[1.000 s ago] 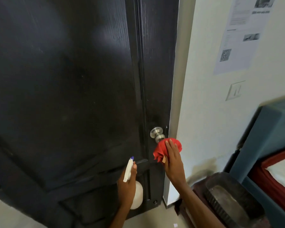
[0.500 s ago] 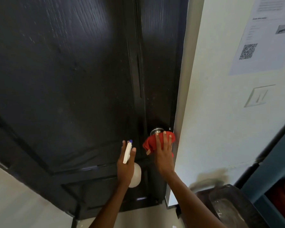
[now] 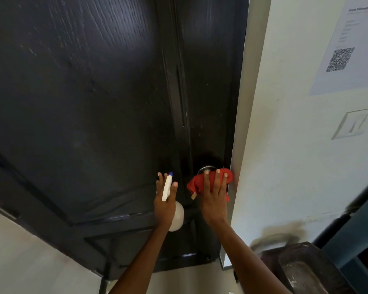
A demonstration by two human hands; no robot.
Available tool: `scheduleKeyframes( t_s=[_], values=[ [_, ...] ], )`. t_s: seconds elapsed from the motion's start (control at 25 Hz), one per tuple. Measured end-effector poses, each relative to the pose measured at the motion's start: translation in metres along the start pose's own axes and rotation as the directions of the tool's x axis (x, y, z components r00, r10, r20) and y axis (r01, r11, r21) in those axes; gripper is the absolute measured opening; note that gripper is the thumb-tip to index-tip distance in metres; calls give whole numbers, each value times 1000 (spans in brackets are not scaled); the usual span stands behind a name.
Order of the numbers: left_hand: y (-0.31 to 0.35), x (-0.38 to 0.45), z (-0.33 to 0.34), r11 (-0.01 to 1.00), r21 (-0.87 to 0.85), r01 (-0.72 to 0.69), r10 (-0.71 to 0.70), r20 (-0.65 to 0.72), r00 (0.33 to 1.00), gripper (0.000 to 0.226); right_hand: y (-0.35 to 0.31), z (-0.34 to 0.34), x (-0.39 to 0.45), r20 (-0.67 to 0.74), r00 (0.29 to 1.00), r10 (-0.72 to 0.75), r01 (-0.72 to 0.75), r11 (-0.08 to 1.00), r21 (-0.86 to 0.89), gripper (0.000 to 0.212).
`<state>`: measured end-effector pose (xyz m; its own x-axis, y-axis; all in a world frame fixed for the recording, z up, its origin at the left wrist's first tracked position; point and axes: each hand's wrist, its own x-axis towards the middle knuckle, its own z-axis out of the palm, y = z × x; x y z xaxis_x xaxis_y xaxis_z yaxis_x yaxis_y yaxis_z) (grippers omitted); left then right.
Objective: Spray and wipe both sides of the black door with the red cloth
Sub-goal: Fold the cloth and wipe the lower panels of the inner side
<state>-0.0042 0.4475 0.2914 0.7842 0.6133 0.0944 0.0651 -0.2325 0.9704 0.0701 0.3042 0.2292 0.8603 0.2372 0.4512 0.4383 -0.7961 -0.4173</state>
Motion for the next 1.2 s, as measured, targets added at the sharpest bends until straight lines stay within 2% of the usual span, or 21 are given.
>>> scheduleKeyframes(
  t_s=[0.2,0.36,0.44,0.64,0.8,0.84,0.92,0.96,1.04,1.12,1.2],
  values=[
    [-7,19,12,996,-44,79,-80,-23,997,74,-3,9,15,-8,1000,30,-30,999,33,116],
    [-22,26,17,990,-17,137,-138,-22,990,95,-3,12,20,7,999,40,-40,998,47,117],
    [-23,28,18,983,-19,181,-181,-24,983,97,-4,13,21,23,998,53,-54,997,48,116],
    [-6,19,3,990,-66,125,-127,-22,992,70,-7,-3,15,70,996,50,-57,993,100,110],
    [0,-4,-12,981,-87,171,-173,-19,985,67,0,-23,2,82,997,-9,-4,987,163,104],
    [4,-14,-14,976,-97,195,-197,-12,980,60,3,-28,-4,78,997,-20,5,981,193,102],
    [14,-39,-13,975,-111,191,-192,7,981,26,9,-39,-23,61,997,-44,26,963,268,96],
    [17,-51,-10,980,-121,161,-159,26,987,19,13,-46,-37,60,997,-47,27,955,297,92],
    [14,-71,-3,986,-114,123,-109,124,986,25,24,-59,-66,64,997,-49,25,942,334,82],
    [11,-88,9,984,-76,161,-132,300,945,23,39,-70,-96,57,998,-32,10,937,348,75],
    [15,-110,26,979,-41,197,-158,448,880,38,56,-82,-125,70,997,19,-45,920,388,77]
  ],
)
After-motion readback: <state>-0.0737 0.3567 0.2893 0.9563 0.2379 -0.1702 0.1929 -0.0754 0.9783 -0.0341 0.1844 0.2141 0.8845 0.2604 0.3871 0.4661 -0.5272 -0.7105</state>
